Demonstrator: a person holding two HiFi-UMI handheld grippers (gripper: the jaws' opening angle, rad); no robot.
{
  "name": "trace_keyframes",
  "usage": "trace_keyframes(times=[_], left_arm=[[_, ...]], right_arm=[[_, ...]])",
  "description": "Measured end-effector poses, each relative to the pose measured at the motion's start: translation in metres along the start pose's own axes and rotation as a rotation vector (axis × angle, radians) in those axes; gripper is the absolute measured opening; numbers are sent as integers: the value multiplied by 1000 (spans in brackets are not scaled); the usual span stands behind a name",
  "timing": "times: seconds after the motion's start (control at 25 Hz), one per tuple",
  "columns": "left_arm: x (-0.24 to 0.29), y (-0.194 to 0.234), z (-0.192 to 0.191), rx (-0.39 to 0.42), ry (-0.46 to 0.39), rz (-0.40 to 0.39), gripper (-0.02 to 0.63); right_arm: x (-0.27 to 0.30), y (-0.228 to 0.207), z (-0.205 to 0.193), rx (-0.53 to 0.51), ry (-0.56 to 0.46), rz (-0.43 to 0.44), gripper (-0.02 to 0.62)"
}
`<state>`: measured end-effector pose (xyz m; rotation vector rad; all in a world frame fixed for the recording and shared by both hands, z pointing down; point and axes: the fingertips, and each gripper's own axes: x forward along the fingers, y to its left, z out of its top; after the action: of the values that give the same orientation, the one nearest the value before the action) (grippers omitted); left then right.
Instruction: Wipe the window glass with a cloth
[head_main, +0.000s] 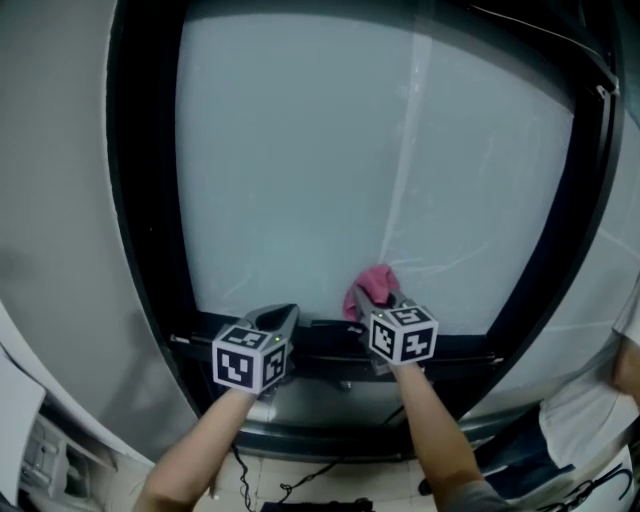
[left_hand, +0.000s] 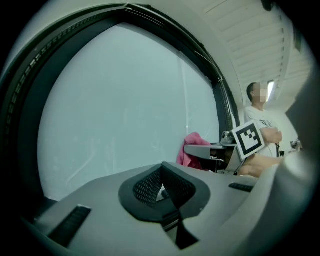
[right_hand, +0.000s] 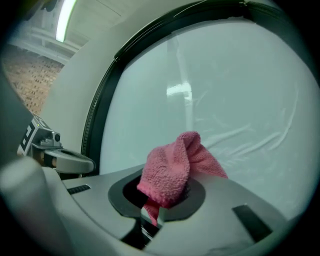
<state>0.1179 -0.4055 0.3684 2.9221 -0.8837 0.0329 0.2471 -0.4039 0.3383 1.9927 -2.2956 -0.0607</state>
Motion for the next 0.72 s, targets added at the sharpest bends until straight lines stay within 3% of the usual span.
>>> trace_keyframes(times=[0.72], left_arm=[[-102,119,-28,-51,20,252,5]], right_arm=[[111,194,-17,42,71,288,23]])
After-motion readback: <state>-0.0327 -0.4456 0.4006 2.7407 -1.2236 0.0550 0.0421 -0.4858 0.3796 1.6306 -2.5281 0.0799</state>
